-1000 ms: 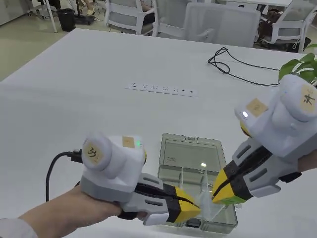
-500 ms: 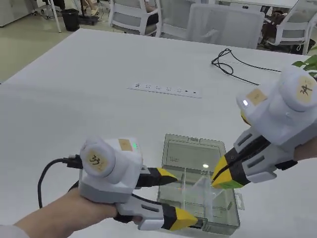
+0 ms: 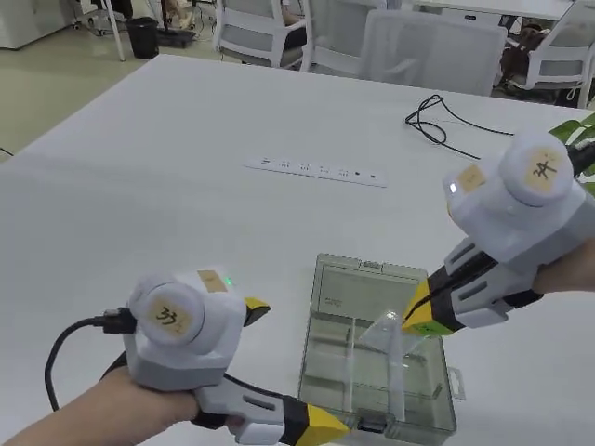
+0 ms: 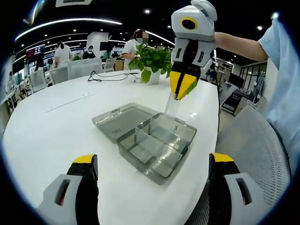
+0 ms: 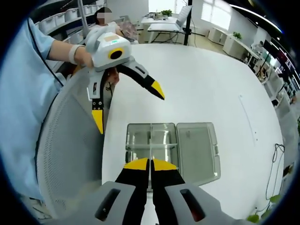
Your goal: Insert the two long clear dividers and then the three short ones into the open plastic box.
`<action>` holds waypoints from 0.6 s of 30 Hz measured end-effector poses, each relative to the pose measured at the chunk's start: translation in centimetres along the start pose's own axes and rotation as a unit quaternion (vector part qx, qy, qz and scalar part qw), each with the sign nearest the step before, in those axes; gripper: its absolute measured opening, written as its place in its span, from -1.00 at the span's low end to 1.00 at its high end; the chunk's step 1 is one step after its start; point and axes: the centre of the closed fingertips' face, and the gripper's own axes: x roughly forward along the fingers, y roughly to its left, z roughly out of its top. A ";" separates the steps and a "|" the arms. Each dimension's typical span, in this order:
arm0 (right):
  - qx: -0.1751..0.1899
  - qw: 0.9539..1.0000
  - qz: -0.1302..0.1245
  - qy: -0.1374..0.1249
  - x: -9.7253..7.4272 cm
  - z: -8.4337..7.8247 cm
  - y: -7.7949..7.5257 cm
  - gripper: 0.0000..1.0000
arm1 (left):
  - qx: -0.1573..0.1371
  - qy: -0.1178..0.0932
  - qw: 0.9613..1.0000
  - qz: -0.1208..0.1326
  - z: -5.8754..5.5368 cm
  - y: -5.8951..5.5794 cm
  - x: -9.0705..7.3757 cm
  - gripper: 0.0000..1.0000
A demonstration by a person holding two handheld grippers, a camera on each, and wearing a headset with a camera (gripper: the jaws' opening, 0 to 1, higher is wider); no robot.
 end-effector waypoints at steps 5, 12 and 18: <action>0.007 1.000 0.002 0.010 0.8 -0.4 -0.1 -0.95 | -0.011 -0.002 1.000 0.007 -0.6 0.2 -0.6 1.00; 0.011 1.000 0.007 0.018 1.5 -1.2 0.1 -0.95 | -0.017 -0.003 1.000 0.006 -0.9 0.0 -0.7 0.98; 0.010 1.000 0.008 0.026 1.8 -1.7 -0.1 -0.95 | -0.020 -0.005 1.000 0.004 -0.9 -0.1 -0.7 0.95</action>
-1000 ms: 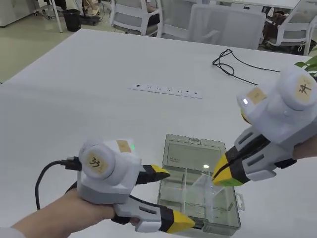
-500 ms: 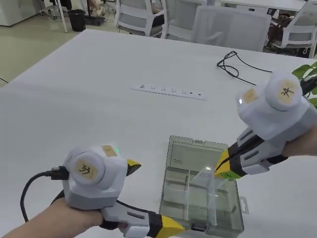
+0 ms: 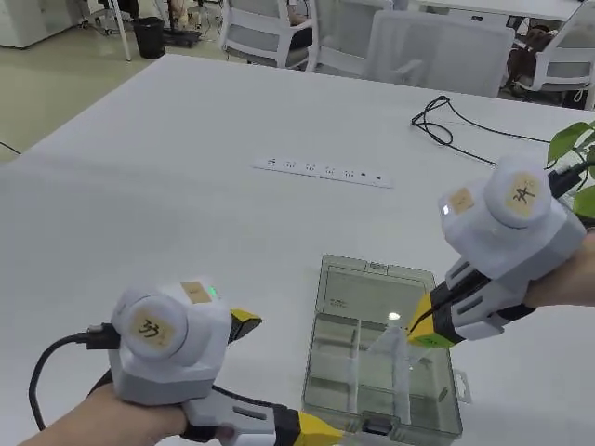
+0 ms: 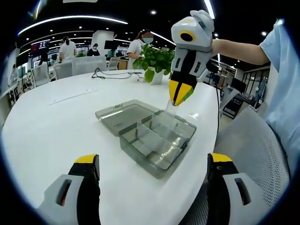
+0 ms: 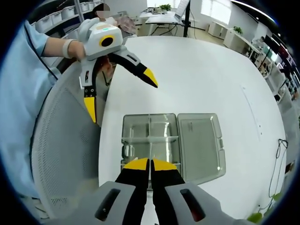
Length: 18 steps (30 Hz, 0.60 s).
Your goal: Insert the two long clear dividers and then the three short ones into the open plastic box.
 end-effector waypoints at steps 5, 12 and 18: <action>0.001 1.000 -0.001 -0.001 0.2 0.0 -0.2 -0.95 | -0.002 -0.001 1.000 -0.002 0.0 0.0 0.0 0.92; -0.005 1.000 -0.001 0.001 0.5 0.1 -0.4 -0.95 | -0.009 -0.003 1.000 -0.003 -0.1 -0.1 -0.1 0.88; -0.006 1.000 -0.001 0.000 0.7 0.2 -0.5 -0.95 | -0.009 -0.003 1.000 -0.002 -0.1 0.0 -0.1 0.87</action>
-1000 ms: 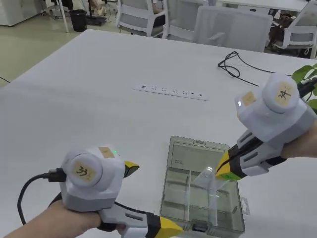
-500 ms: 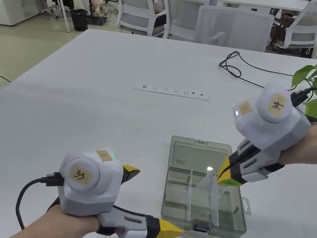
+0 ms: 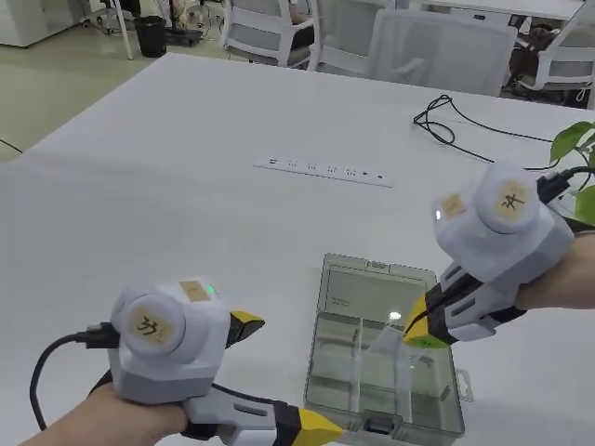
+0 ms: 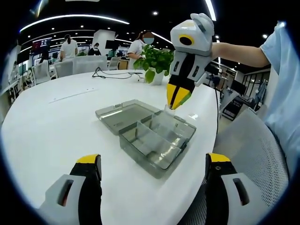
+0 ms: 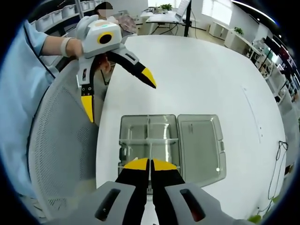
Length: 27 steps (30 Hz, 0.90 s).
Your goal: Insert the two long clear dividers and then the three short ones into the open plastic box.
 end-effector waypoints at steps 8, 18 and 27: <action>-0.015 1.000 0.002 0.001 0.5 0.4 0.2 -0.96 | -0.001 0.001 1.000 -0.004 0.0 -0.2 0.2 0.85; -0.018 1.000 0.002 0.001 1.1 0.5 0.5 -0.96 | -0.004 0.003 1.000 -0.007 -0.2 -0.3 0.3 0.83; -0.031 0.999 -0.007 0.028 2.8 0.2 0.6 -0.96 | -0.002 0.003 1.000 -0.009 -0.1 -0.4 0.5 0.81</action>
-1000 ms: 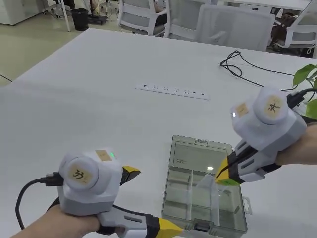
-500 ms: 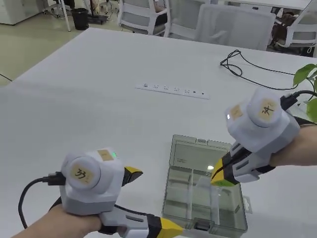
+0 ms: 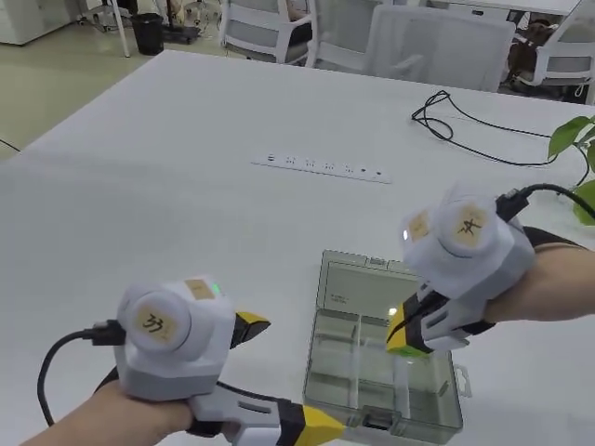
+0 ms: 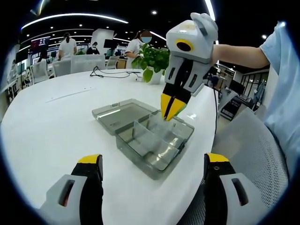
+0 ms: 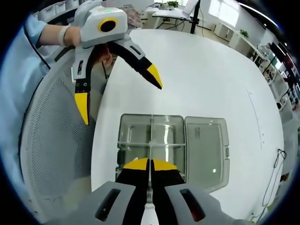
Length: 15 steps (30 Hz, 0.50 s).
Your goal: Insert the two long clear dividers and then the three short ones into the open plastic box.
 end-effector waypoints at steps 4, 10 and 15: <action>-0.001 1.000 -0.001 0.015 0.9 -0.4 -0.1 -0.96 | 0.001 -0.001 1.000 0.000 0.1 0.0 0.0 0.81; -0.003 0.999 0.001 0.032 2.0 -1.0 -0.1 -0.96 | 0.001 0.000 1.000 -0.002 0.1 -0.1 0.1 0.80; -0.006 0.999 0.003 0.041 2.5 -1.3 -0.1 -0.96 | 0.001 0.000 1.000 -0.003 0.1 -0.1 0.1 0.79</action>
